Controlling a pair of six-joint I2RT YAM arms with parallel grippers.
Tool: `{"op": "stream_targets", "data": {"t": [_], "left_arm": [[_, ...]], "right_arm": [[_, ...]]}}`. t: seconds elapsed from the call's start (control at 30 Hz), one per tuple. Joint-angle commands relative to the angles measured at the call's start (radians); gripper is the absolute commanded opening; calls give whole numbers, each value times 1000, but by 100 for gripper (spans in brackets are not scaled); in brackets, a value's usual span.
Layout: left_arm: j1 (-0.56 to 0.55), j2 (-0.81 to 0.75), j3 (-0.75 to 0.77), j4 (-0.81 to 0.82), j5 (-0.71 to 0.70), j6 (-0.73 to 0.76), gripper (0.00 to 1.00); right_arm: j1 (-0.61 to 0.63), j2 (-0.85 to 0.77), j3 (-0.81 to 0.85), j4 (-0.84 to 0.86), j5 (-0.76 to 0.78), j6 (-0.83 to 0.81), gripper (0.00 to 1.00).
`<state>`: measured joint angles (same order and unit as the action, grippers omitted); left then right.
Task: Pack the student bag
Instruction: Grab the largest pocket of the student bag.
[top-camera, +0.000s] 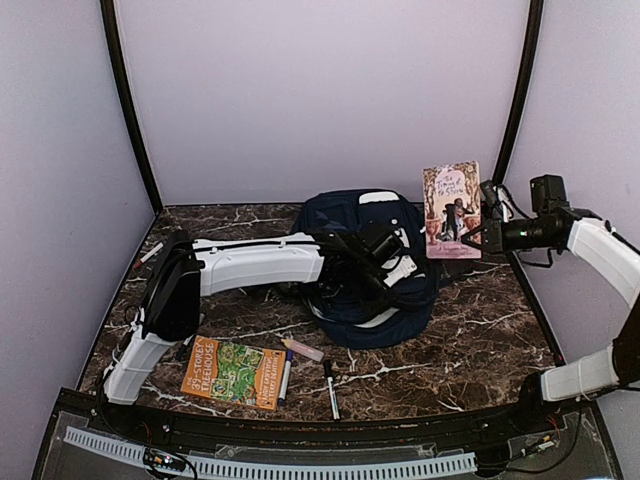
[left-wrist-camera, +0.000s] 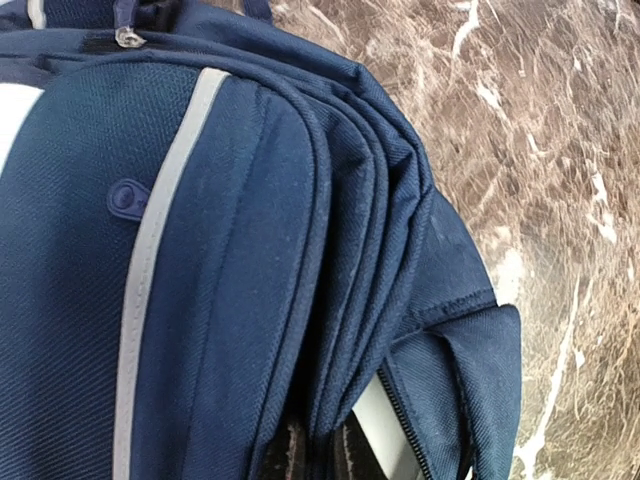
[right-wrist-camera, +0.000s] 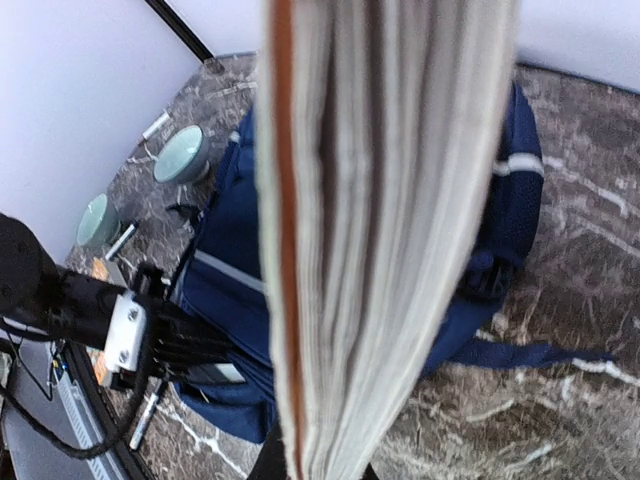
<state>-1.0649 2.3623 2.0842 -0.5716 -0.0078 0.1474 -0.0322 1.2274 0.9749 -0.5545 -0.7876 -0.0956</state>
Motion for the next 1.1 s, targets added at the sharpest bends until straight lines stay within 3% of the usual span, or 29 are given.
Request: {"op": "stream_targets", "data": {"t": [0.0,0.1,0.3,0.43,0.6,0.83,0.97,1.07], "left_arm": [[18,-87,71,0,-133,-21,0],[19,-128,71,25,-202,-28,0],[23,-172,83,70,-323,10,0],[34,-187,112,94,-342,16,0],[63,-208,136,150,-332,7,0],[124,-256,114,238,-203,-78,0],[125,-279,92,262,-154,-65,0],[123,-299,44,281,-118,-74,0]], "right_arm": [[-3,23,200,-74,-105,-13,0],[-3,17,263,-126,-183,-24,0],[8,-45,211,-5,-341,112,0],[25,-42,185,-151,-365,-17,0],[41,-50,214,-365,-388,-179,0],[62,-93,259,-424,-387,-211,0],[46,-105,279,-287,-399,-50,0],[39,-79,346,-151,-303,79,0]]}}
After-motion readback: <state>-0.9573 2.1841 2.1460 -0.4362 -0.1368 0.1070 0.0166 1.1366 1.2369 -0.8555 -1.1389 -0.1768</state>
